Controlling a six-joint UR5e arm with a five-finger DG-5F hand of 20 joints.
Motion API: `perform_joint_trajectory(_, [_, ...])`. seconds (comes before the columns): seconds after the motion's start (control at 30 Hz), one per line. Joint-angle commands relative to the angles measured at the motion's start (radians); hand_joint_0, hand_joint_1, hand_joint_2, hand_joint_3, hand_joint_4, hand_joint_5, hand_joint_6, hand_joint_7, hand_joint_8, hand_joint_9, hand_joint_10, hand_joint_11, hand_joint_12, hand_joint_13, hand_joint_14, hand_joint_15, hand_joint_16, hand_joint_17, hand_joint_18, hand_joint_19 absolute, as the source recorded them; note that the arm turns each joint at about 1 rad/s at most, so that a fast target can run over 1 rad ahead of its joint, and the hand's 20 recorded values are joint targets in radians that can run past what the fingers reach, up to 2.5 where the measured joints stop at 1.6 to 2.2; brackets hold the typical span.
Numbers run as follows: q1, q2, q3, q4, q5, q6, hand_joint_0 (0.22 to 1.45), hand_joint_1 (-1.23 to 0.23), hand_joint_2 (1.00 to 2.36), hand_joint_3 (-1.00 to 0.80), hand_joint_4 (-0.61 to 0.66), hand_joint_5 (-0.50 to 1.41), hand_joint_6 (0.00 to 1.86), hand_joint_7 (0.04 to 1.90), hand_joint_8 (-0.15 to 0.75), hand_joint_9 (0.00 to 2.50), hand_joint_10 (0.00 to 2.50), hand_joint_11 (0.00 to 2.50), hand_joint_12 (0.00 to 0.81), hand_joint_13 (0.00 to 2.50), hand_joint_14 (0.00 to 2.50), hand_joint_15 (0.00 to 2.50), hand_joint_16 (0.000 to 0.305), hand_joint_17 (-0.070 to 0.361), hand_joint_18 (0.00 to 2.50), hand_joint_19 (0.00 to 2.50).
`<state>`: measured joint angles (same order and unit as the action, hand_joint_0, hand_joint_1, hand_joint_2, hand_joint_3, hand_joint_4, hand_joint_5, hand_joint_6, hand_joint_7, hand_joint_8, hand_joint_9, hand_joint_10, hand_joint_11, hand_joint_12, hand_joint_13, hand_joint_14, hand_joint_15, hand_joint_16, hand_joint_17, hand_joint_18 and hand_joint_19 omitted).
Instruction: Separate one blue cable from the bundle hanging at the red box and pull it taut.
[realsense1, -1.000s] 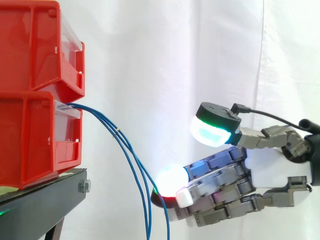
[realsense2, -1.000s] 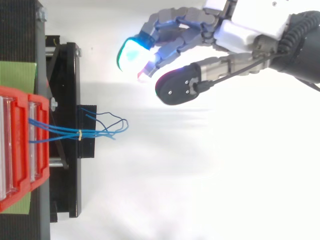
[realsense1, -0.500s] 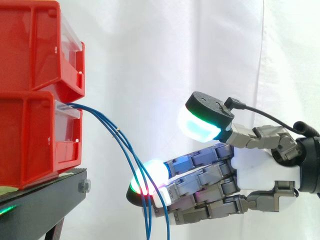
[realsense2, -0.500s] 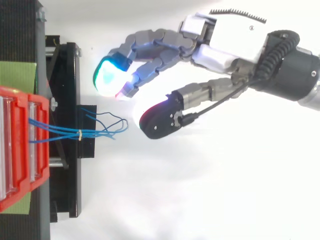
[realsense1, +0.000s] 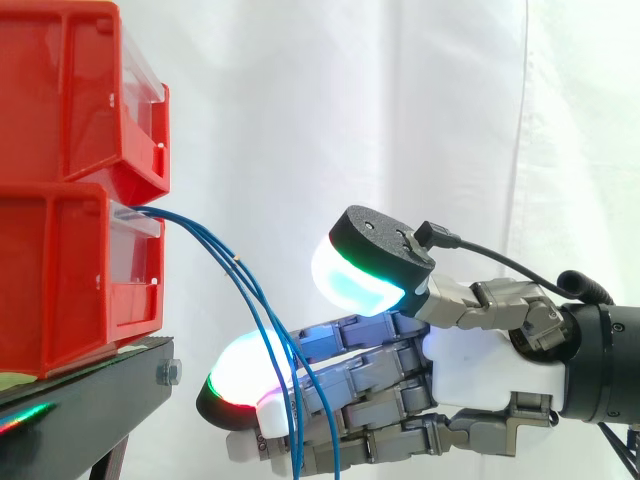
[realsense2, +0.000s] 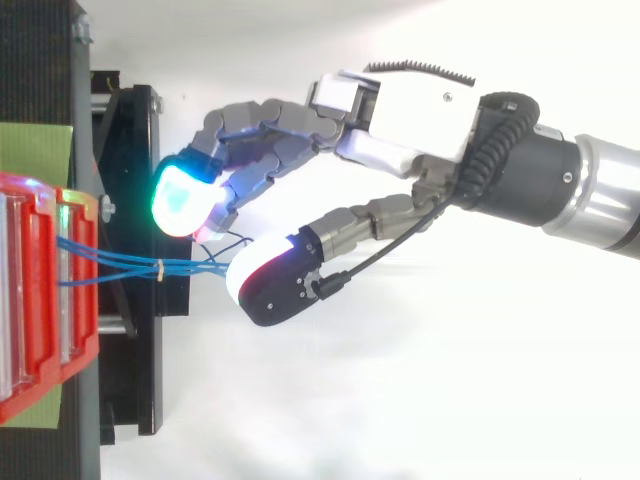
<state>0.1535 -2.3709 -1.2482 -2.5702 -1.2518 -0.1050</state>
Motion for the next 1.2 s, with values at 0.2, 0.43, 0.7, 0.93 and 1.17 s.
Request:
perform_joint_trajectory(0.2, [0.009,-0.001,0.003,0.024,-0.003,-0.001,0.59,-0.81,1.01,-0.41,0.19,-0.13,0.50,1.26,0.318,0.81,0.02,0.50,0.329,0.51,0.01,0.22,0.042,0.094,0.28,0.20])
perform_joint_trajectory(0.43, [0.015,-0.001,0.006,0.042,-0.003,-0.008,0.60,-0.80,1.01,-0.39,0.18,-0.13,0.50,1.30,0.320,0.82,0.02,0.51,0.327,0.54,0.01,0.25,0.042,0.094,0.30,0.23])
perform_joint_trajectory(0.7, [0.024,-0.001,0.006,0.061,-0.003,-0.018,0.61,-0.80,1.01,-0.31,0.15,-0.15,0.63,1.19,0.321,0.84,0.02,0.54,0.329,0.56,0.01,0.28,0.042,0.094,0.34,0.24])
perform_joint_trajectory(0.93, [0.031,-0.002,0.006,0.067,-0.001,-0.018,0.63,-0.80,1.02,-0.21,0.14,-0.20,0.80,1.03,0.331,0.84,0.02,0.60,0.335,0.59,0.01,0.30,0.042,0.095,0.38,0.27])
perform_joint_trajectory(1.17, [0.034,-0.001,0.006,0.068,0.000,-0.018,0.62,-0.77,1.01,-0.31,0.17,-0.21,0.87,1.00,0.338,0.86,0.02,0.62,0.338,0.62,0.01,0.32,0.043,0.096,0.41,0.29])
